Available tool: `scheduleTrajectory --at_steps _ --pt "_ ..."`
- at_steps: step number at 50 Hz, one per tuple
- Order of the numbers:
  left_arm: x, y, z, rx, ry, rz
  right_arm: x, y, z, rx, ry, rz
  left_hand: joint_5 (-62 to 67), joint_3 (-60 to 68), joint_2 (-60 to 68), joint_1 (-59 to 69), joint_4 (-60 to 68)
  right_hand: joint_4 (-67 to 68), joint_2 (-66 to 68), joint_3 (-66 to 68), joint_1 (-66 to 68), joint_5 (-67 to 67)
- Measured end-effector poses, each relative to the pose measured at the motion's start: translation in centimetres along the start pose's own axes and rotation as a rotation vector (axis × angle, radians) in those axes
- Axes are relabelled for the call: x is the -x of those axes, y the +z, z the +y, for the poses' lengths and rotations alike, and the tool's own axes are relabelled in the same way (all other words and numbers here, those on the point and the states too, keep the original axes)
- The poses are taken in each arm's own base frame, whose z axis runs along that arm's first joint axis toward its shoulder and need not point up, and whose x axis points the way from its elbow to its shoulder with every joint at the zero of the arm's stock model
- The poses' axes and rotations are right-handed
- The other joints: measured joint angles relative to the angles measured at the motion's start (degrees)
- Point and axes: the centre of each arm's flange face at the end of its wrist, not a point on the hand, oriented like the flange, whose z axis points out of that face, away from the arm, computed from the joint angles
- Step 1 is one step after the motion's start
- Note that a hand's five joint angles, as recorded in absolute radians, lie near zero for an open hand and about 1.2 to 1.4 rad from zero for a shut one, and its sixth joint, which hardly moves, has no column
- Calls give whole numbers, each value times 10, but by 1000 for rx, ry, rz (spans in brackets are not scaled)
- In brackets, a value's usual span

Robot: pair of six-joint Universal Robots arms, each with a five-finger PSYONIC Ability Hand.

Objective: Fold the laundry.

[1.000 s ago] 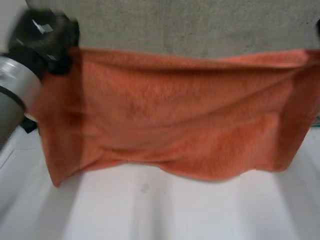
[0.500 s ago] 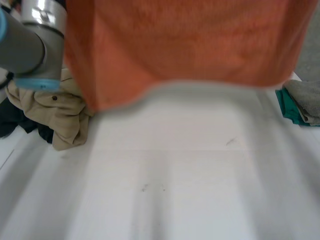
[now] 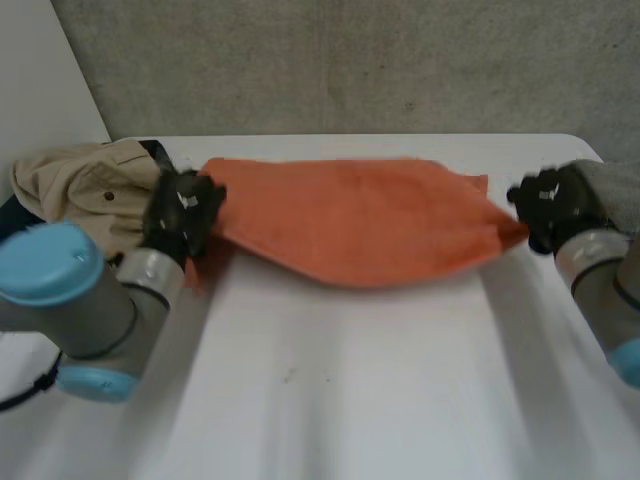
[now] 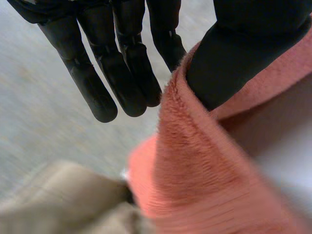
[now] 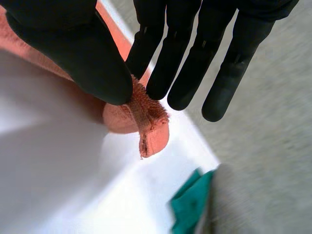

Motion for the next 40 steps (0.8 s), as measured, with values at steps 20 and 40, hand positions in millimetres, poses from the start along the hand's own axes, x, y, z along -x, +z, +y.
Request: scheduleTrajectory --at_steps 20,40 --pt "7 -9 54 226 -127 110 -13 1 39 101 33 3 -362 -375 -382 -366 -388 0 0 0 0 0" --pt "43 -11 75 307 -156 20 -14 1 41 112 32 10 -251 -272 -275 -257 -273 0 0 0 0 0"
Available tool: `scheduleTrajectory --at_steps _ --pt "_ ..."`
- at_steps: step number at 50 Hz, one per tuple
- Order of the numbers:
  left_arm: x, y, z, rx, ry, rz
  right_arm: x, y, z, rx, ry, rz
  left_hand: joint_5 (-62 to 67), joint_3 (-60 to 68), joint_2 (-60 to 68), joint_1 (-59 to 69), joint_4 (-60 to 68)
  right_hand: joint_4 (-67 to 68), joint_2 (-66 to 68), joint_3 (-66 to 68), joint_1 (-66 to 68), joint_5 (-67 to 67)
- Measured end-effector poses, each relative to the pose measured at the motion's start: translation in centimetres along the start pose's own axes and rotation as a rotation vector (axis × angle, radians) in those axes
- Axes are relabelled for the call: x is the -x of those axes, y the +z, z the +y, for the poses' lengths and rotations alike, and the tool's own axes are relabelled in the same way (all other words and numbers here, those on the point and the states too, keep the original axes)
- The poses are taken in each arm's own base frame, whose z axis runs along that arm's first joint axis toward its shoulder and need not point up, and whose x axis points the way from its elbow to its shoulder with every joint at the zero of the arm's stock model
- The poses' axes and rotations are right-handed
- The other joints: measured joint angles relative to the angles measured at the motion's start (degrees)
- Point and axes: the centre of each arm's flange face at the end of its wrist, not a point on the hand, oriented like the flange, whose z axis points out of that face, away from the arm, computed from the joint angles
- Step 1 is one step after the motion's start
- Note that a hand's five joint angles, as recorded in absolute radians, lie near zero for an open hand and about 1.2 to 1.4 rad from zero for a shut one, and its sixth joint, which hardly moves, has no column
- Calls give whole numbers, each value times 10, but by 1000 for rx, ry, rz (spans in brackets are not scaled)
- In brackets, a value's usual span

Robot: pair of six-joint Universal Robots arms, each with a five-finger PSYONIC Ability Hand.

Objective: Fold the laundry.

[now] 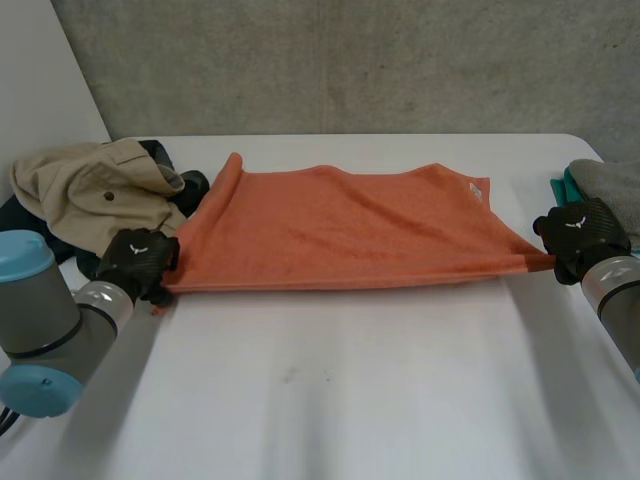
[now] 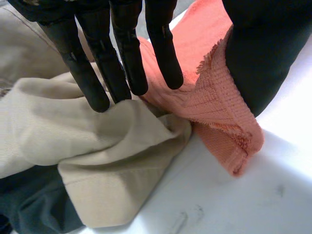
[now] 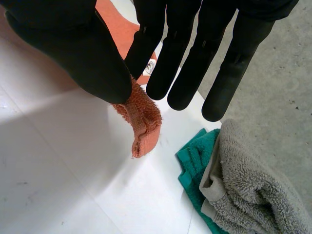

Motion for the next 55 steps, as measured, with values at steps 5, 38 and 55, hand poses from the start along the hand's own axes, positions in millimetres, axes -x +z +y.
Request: scheduleTrajectory --at_steps 5,38,55 --pt "3 -1 -4 -18 3 -12 0 0 0 3 0 1 101 101 102 111 101 0 0 0 0 0" --pt "24 -149 -141 -220 253 -45 -82 -124 -100 61 -350 39 251 270 273 246 271 0 0 0 0 1" --pt "17 10 -97 -194 416 -5 -68 7 -68 93 -334 200 252 272 274 246 273 0 1 0 19 11"
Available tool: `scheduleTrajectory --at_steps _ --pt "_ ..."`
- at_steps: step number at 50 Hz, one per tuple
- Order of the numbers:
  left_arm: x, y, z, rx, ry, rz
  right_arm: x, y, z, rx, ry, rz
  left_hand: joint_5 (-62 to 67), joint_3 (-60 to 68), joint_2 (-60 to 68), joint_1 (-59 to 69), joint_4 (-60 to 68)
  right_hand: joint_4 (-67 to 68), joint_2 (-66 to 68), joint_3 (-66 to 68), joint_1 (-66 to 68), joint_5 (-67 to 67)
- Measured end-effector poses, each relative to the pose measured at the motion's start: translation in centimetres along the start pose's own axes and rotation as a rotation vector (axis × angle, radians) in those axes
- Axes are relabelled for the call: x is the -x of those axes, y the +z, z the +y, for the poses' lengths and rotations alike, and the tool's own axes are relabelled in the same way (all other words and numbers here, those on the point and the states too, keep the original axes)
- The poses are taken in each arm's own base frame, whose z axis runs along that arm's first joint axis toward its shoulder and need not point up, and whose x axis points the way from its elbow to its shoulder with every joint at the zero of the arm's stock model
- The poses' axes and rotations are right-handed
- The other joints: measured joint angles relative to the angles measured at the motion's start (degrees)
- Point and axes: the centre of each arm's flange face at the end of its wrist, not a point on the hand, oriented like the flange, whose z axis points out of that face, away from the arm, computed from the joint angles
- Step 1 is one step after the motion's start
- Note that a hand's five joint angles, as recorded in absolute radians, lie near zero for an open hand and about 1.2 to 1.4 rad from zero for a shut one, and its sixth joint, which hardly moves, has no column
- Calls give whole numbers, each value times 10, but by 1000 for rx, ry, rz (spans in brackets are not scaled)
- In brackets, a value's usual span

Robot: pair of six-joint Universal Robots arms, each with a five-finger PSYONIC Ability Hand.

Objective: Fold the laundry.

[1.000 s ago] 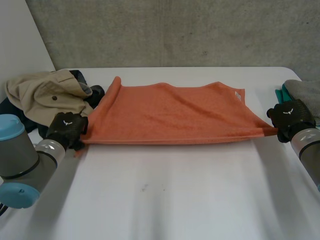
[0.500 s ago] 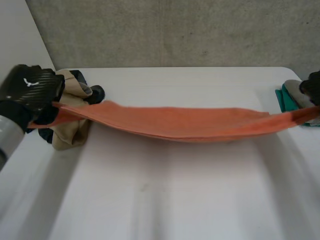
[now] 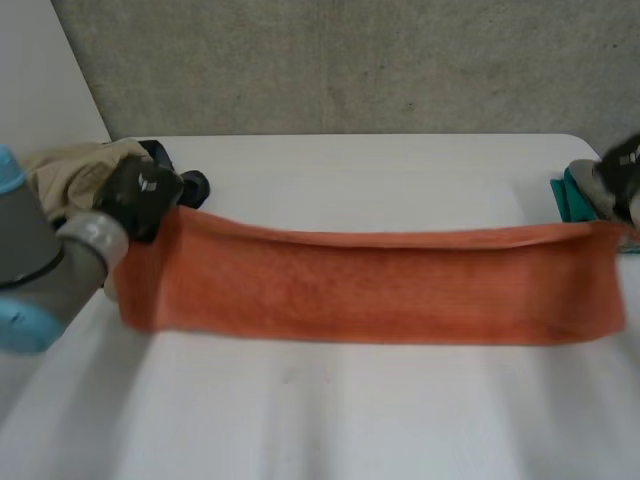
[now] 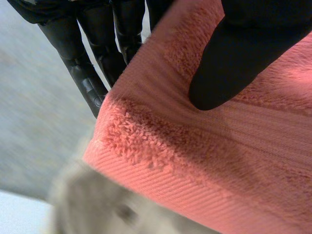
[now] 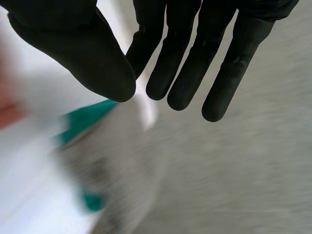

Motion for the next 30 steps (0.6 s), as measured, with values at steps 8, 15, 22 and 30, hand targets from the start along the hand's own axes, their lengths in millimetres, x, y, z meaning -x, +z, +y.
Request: scheduleTrajectory --at_steps 8,15,22,30 --pt "80 53 -88 -427 82 -373 -80 33 -80 -367 122 499 1 0 0 0 0 0 0 0 0 1" --pt "134 33 -143 -711 -31 -550 -115 12 -121 -583 209 675 1 0 0 0 0 0 0 0 0 1" --pt "110 25 -124 -646 -129 -451 -69 8 -110 -533 276 450 6 0 0 0 0 -100 -96 -98 -74 -99" --pt "63 5 -99 -524 -174 -323 8 -2 -68 -364 492 -10 6 0 0 0 0 -535 -527 -535 -492 -550"
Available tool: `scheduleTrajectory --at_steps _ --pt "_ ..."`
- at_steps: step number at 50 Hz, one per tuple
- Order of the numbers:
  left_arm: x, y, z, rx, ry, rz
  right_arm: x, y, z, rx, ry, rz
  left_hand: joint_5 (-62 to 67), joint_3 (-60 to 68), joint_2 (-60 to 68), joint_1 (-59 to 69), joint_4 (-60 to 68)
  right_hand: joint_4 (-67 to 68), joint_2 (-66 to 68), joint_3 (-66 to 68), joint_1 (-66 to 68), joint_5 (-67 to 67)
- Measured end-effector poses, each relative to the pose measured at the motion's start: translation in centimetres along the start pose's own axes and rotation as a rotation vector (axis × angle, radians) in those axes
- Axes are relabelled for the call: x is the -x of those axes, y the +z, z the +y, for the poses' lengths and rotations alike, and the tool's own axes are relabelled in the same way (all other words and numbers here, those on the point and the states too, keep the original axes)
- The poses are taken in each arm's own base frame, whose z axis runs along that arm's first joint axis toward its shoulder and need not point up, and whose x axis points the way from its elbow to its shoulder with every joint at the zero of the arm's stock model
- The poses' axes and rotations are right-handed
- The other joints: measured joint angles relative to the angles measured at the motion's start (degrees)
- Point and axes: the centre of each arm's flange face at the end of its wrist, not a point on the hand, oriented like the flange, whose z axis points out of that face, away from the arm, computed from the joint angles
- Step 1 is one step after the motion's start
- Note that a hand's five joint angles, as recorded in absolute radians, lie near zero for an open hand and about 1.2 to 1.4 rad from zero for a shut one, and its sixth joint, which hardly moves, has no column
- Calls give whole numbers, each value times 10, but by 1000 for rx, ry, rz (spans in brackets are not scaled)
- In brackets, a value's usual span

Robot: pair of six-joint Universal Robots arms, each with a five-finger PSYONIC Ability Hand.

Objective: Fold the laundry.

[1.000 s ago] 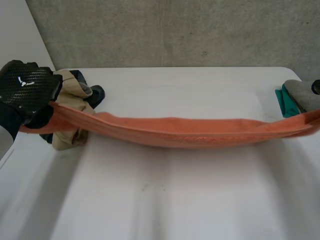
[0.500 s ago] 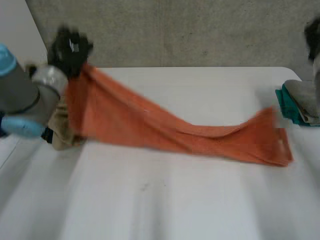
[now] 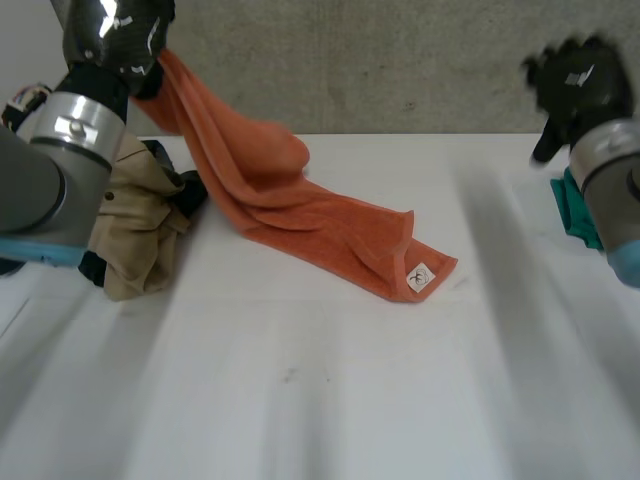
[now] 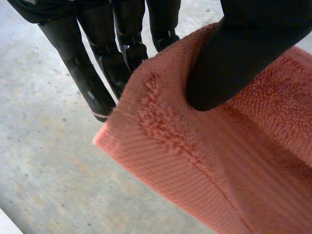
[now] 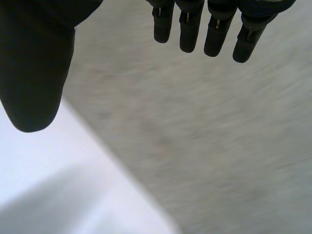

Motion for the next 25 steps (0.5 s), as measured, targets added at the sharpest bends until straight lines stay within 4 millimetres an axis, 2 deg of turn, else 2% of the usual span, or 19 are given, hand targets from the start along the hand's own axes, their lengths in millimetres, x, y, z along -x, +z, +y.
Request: scheduleTrajectory --at_steps 3,7,16,17,19,24,25 --pt "-4 -13 -6 18 -10 19 13 -10 14 87 102 -131 0 0 0 0 0 -1 0 0 0 -1" --pt "-5 -29 -20 18 -17 32 26 -13 25 137 212 -278 0 0 0 0 0 -1 0 0 0 -1" --pt "2 -58 -68 -46 -24 34 62 11 39 100 295 -472 0 0 0 0 0 -1 0 0 0 0" --pt "3 -64 -80 -67 -26 33 77 17 42 87 309 -510 0 0 0 0 0 -1 0 0 0 1" --pt "6 -70 -93 -93 -27 29 94 20 44 78 323 -542 0 0 0 0 0 0 1 0 0 3" --pt "16 -83 -124 -159 -23 6 146 22 52 75 365 -629 0 0 0 0 0 1 1 1 2 22" --pt "18 -85 -127 -166 -23 2 151 22 53 75 367 -636 0 0 0 0 0 1 1 1 2 23"
